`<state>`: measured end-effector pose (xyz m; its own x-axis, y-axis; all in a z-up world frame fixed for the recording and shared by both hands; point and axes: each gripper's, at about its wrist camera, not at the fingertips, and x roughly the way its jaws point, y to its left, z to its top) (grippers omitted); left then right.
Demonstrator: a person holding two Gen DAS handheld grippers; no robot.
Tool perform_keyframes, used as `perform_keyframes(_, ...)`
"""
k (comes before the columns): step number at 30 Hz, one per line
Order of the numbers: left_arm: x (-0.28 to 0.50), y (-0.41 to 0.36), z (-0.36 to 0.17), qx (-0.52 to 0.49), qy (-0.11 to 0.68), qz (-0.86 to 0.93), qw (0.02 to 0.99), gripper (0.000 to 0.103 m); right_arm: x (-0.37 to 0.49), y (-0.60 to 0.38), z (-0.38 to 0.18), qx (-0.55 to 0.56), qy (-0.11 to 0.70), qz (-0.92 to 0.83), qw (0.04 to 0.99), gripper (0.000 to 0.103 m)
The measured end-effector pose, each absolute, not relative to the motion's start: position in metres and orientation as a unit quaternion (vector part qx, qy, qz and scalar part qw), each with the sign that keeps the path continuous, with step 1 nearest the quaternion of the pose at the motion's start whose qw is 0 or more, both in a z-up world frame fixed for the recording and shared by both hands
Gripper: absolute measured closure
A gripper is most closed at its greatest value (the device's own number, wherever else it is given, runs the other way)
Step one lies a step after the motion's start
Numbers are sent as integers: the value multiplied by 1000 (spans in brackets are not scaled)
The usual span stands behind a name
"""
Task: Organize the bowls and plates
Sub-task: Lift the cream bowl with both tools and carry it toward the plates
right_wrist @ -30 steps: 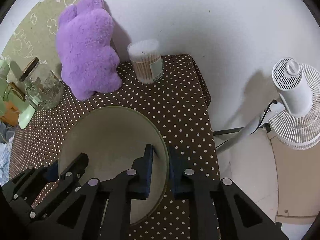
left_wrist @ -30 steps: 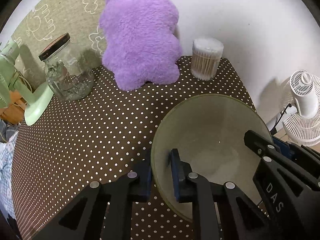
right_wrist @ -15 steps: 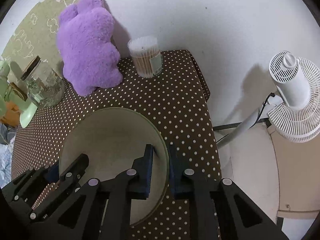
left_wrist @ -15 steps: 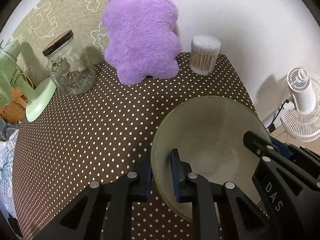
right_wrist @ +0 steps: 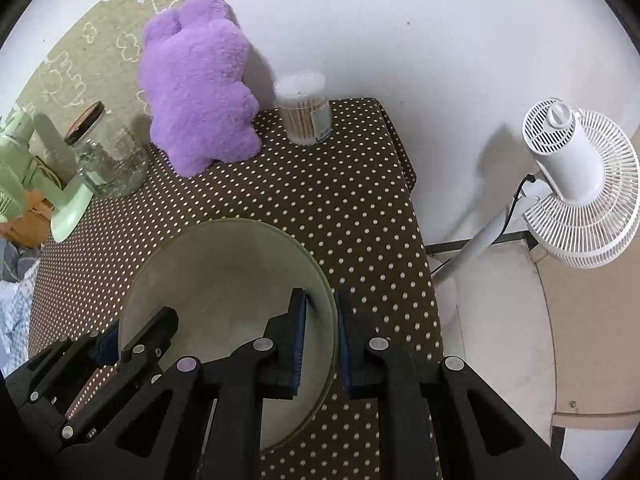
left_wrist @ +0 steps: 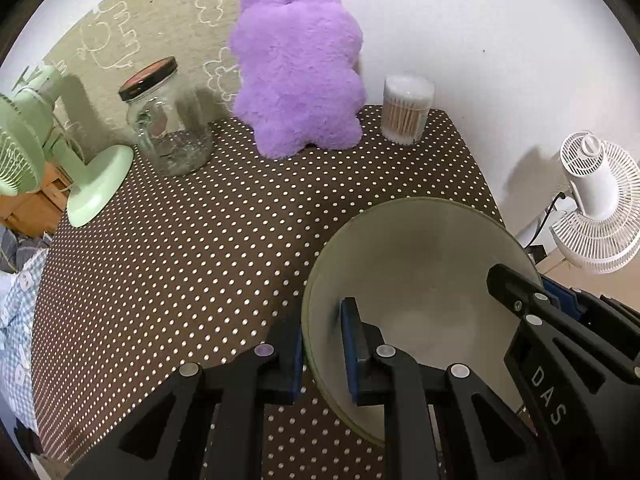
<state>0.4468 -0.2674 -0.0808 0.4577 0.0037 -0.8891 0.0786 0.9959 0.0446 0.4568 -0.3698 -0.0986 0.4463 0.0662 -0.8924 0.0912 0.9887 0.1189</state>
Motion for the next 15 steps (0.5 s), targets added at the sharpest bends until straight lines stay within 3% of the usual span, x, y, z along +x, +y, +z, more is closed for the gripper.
perform_keyframes(15,405,-238,-45,36,507,-19,861,89,414,-345,-60,71,516,-10,854,85)
